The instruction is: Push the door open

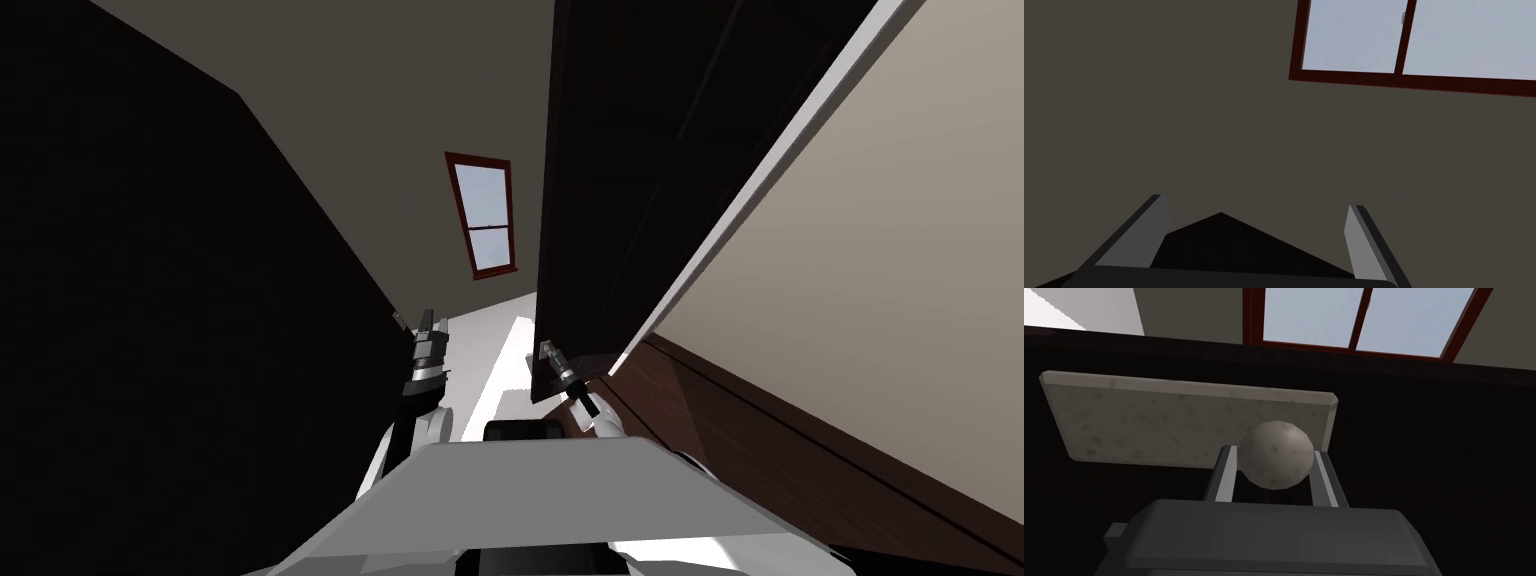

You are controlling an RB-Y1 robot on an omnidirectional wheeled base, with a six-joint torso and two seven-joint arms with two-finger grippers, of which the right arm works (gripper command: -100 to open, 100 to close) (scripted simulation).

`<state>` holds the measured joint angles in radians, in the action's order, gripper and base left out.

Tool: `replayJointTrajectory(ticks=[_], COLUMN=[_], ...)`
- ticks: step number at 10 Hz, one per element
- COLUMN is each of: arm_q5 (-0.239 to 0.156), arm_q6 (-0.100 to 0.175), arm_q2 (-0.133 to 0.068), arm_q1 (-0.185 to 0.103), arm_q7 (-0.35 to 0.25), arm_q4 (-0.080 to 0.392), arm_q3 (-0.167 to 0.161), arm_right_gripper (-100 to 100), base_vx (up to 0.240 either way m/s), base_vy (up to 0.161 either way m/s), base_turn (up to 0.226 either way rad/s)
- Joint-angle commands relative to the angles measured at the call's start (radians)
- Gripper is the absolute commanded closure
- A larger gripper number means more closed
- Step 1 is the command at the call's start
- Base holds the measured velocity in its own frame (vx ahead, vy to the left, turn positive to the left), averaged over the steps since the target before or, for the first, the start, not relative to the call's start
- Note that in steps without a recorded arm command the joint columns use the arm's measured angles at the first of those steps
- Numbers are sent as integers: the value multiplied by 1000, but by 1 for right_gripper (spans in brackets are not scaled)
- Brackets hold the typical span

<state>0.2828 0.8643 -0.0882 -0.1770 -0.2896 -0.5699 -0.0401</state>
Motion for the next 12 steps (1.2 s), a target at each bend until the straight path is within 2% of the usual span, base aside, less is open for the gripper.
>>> replayJointTrajectory(ticks=[1, 2, 3, 4, 6, 7, 8, 12], arm_q5=[-20, -20, -36, -42, -42, -58, -58, -91], arm_q6=[-6, -6, -8, -9, -9, -12, -12, -17], arm_q2=[-12, -12, -17, -18, -18, -23, -23, -31], arm_q1=[-5, -5, -5, -4, -4, -4, -4, -2], arm_q7=[13, 13, 23, 26, 26, 36, 36, 57], arm_q4=[-8, -8, -6, -5, -5, -3, -3, 1], arm_q3=[29, 29, 50, 58, 58, 79, 79, 122], arm_right_gripper=[100, 100, 100, 100, 100, 100, 100, 100], base_vx=[164, 100, 161, 162, 69, 99, 106, 124], base_vy=[151, 83, 127, 123, 41, 79, 102, 119], base_turn=[-49, -19, -20, -38, -4, -10, -42, -43])
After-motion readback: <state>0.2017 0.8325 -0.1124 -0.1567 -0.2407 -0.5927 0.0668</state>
